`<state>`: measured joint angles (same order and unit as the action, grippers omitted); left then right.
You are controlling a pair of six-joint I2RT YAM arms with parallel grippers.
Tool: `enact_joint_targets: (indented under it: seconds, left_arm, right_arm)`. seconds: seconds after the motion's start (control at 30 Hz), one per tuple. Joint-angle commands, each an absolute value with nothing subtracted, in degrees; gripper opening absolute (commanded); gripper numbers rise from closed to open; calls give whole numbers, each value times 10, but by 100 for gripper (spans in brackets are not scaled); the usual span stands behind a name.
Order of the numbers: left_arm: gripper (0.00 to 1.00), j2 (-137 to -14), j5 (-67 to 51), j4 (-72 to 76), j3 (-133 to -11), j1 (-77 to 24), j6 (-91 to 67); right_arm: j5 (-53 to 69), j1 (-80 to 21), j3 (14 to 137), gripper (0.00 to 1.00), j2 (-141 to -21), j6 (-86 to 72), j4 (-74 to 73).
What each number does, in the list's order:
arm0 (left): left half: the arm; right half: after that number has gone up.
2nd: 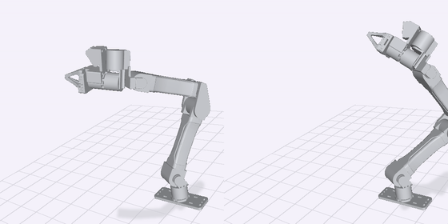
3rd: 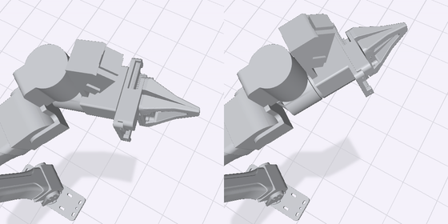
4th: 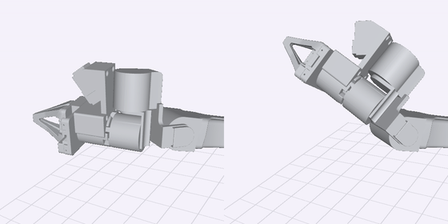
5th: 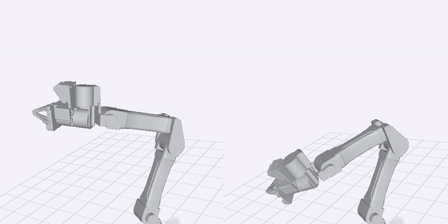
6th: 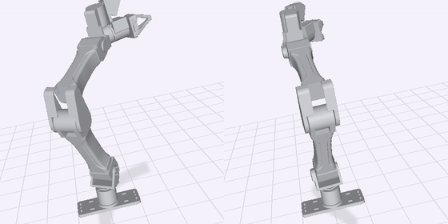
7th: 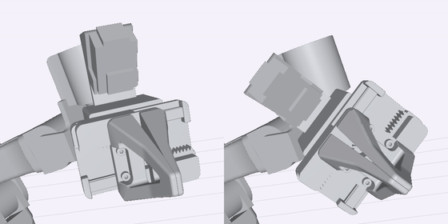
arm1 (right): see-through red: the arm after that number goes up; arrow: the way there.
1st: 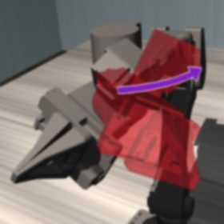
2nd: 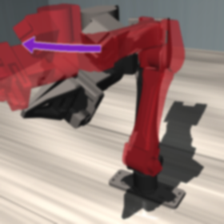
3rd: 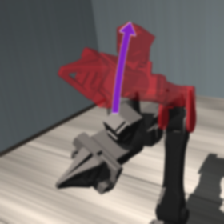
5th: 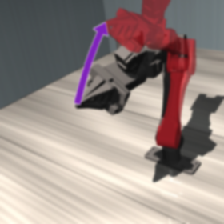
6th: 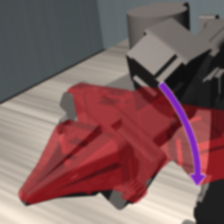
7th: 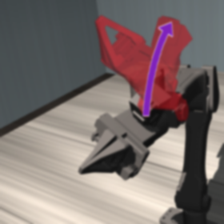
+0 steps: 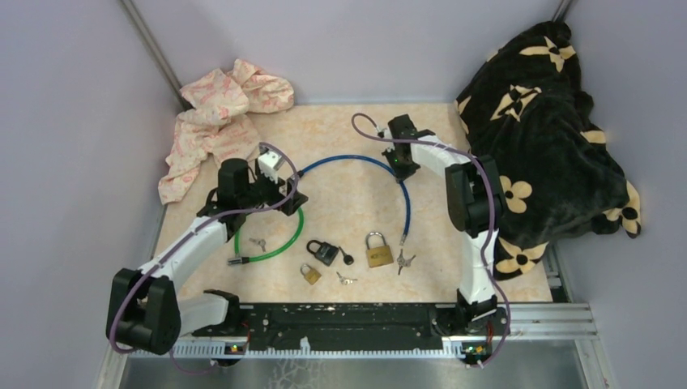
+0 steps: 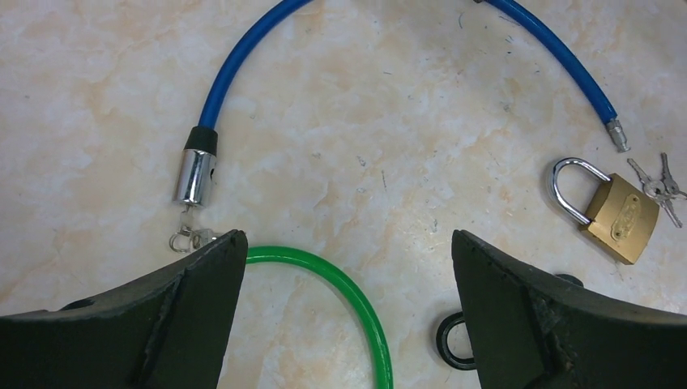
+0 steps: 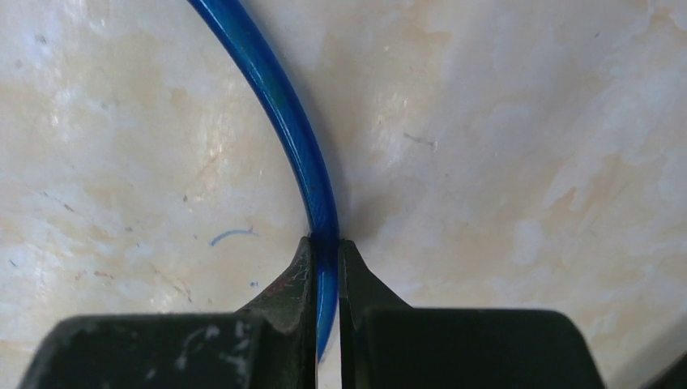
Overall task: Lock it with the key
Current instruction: Pick up the lock from the center of the board.
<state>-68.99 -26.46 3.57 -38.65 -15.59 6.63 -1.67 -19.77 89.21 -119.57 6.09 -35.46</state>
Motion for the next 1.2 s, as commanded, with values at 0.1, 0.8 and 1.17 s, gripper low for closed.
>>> enact_joint_targets:
  seconds: [0.1,0.8,1.17]
  left_arm:
    - [99,-641,-314,83,-353,-155,74]
    - [99,-702,-286,257,-340,-188,515]
    - [1,-703,-254,281,-347,-200,521]
  right_arm:
    - [-60,-224,822,0,-1052,165,-303]
    - [-104,-509,577,0,-736,236,-61]
    - [-70,-538,541,0,-680,230,-31]
